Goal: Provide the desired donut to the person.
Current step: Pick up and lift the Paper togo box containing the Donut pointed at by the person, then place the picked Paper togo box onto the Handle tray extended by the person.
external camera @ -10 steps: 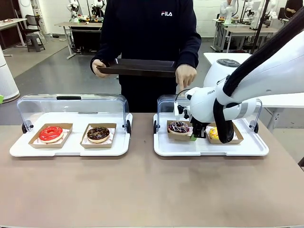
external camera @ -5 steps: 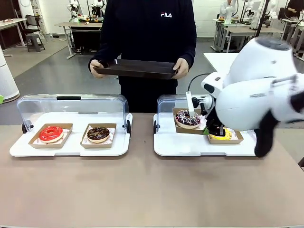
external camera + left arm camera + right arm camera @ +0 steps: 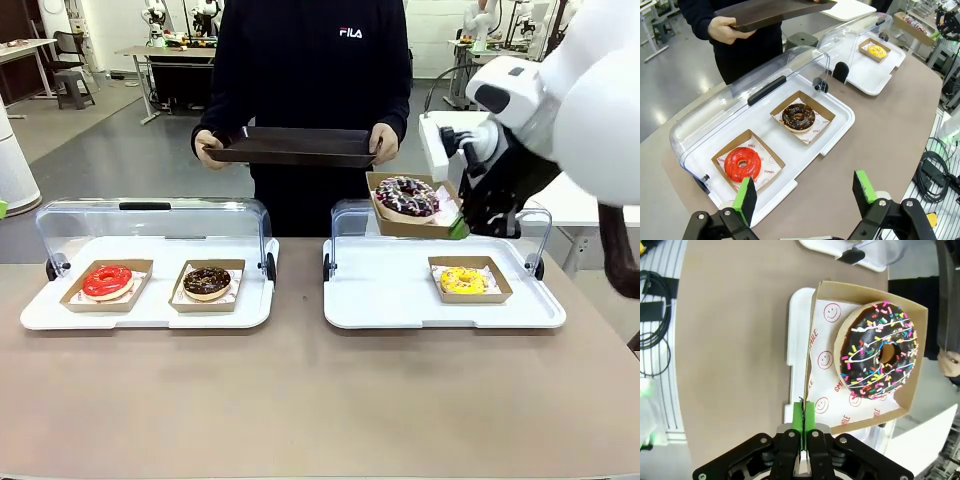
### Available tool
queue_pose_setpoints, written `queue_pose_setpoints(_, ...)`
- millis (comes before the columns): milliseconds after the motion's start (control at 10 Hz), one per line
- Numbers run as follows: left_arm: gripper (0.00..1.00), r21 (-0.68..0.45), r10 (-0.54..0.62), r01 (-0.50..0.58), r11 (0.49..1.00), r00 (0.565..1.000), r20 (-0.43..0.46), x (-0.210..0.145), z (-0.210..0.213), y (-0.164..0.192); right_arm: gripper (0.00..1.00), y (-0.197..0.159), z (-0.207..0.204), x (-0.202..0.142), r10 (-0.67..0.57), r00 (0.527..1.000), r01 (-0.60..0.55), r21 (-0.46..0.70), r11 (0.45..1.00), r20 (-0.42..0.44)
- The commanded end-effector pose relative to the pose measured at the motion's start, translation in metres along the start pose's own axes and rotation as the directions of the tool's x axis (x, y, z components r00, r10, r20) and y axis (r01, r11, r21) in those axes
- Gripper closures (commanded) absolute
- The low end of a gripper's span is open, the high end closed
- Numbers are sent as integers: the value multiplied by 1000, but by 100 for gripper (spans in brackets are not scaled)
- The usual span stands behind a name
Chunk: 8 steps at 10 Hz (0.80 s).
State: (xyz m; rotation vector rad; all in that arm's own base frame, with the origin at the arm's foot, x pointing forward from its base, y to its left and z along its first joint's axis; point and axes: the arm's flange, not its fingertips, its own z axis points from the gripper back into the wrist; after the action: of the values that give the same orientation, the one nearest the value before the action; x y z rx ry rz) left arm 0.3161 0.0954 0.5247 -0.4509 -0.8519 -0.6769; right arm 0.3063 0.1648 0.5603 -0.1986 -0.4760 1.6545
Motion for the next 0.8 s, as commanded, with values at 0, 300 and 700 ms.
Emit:
queue_pose_setpoints(0, 0, -10, -15, 15, 1000, 1000, 11, -2, 1, 2, 100, 7, -11, 2, -7, 1000, 7, -16, 1000, 18)
queue_pose_setpoints(300, 0, -10, -15, 15, 1000, 1000, 11, -2, 1, 2, 100, 7, -11, 2, -7, 1000, 7, -16, 1000, 18)
queue_pose_setpoints(700, 0, -10, -15, 15, 1000, 1000, 11, -2, 1, 2, 100, 7, -11, 2, -7, 1000, 7, -16, 1000, 18)
